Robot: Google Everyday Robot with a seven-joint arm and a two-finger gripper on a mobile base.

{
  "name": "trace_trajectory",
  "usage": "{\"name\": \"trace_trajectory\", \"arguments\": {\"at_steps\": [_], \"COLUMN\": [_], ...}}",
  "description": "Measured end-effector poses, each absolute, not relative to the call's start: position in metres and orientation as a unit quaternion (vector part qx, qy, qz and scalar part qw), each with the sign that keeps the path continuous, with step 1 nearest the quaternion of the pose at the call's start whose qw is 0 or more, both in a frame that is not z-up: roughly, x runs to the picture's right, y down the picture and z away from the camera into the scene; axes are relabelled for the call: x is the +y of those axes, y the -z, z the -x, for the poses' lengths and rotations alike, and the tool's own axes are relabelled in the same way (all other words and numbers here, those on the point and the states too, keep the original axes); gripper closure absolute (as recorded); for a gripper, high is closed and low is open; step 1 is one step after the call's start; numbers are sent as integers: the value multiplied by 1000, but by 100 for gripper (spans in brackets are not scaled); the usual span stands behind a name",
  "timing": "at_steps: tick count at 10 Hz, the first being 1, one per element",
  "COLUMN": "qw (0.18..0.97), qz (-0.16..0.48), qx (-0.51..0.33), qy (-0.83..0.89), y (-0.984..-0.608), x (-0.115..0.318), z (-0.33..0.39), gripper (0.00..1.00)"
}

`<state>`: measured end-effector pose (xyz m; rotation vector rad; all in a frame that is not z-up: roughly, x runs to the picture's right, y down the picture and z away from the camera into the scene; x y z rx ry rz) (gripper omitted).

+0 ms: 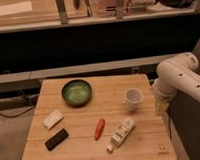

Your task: Drag the pepper across the table

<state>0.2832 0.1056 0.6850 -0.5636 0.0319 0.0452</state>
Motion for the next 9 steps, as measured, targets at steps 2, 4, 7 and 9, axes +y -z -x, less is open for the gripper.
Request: {"name": "trace_trajectory", "arguments": {"at_steps": [2, 4, 7, 9], "qw": [960, 960, 960, 960], "qz": [278, 278, 278, 280], "qx": [16, 16, 16, 18], "qy": [-22, -22, -22, -9], "y": [-685, -685, -685, -685], "x": [106, 106, 105, 108], "z": [-283, -283, -283, -277], "gripper": [20, 20, 20, 20]}}
